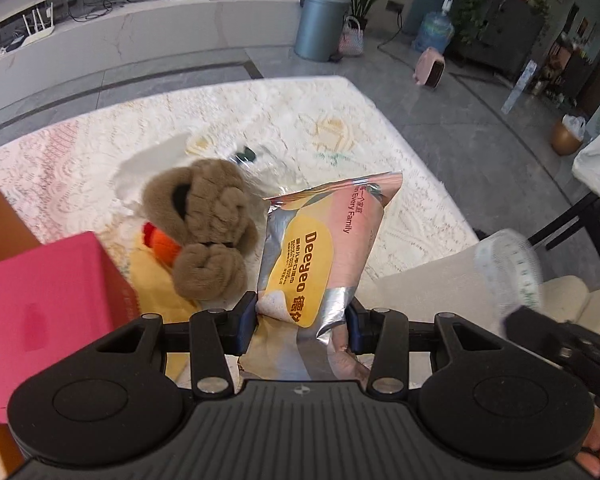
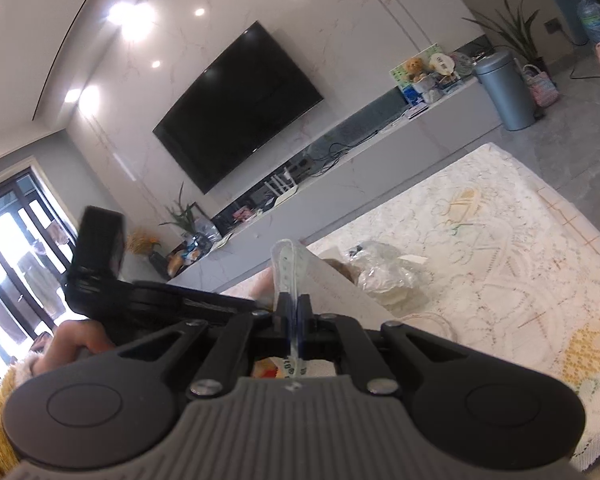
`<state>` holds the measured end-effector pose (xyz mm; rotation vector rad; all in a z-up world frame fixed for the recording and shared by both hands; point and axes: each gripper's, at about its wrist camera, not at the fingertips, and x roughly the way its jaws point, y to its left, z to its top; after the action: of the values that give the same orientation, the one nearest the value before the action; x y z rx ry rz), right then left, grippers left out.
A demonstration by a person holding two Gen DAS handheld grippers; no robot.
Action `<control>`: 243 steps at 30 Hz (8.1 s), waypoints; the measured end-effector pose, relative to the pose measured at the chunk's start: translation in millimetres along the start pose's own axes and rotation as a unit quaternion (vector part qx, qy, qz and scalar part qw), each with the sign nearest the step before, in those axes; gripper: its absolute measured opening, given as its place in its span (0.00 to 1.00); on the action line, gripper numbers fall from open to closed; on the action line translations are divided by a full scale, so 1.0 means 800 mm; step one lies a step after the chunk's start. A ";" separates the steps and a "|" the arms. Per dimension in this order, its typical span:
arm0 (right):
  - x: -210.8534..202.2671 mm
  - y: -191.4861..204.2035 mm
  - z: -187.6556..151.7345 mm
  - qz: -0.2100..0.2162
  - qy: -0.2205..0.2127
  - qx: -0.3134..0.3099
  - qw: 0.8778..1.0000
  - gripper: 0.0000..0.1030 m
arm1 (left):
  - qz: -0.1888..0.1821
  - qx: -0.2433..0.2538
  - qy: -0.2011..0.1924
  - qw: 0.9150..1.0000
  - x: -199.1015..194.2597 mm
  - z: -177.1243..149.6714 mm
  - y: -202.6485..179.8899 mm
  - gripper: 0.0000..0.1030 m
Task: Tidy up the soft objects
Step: 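Carry the snack bag and cloth strip in both grippers over the white box, then open both grippers to drop the snack bag and strip into the box, then move both open grippers back toward the remaining soft objects, then lower the right gripper onto the white loop-shaped cloth and close it, then lift the loop cloth with the right gripper while the left gripper lowers toward the brown plush dog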
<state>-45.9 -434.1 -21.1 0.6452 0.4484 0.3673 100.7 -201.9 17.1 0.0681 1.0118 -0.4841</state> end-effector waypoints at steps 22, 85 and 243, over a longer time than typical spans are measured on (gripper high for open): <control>0.030 0.129 0.071 -0.018 -0.051 -0.051 0.997 0.00 | 0.008 -0.160 -0.162 0.974 -0.168 -0.054 0.241 0.48; 0.479 0.369 -0.169 -0.125 0.352 -0.393 0.840 0.01 | 0.075 -0.256 -0.154 0.951 -0.089 -0.117 0.384 0.48; 0.164 0.002 -0.053 -0.179 0.163 -0.013 0.970 0.19 | 0.049 0.149 -0.052 0.986 -0.009 -0.025 -0.016 0.80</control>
<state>43.3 -351.7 -87.0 0.4659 0.8583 0.1324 76.4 -205.5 14.8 0.3542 0.8246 -0.5409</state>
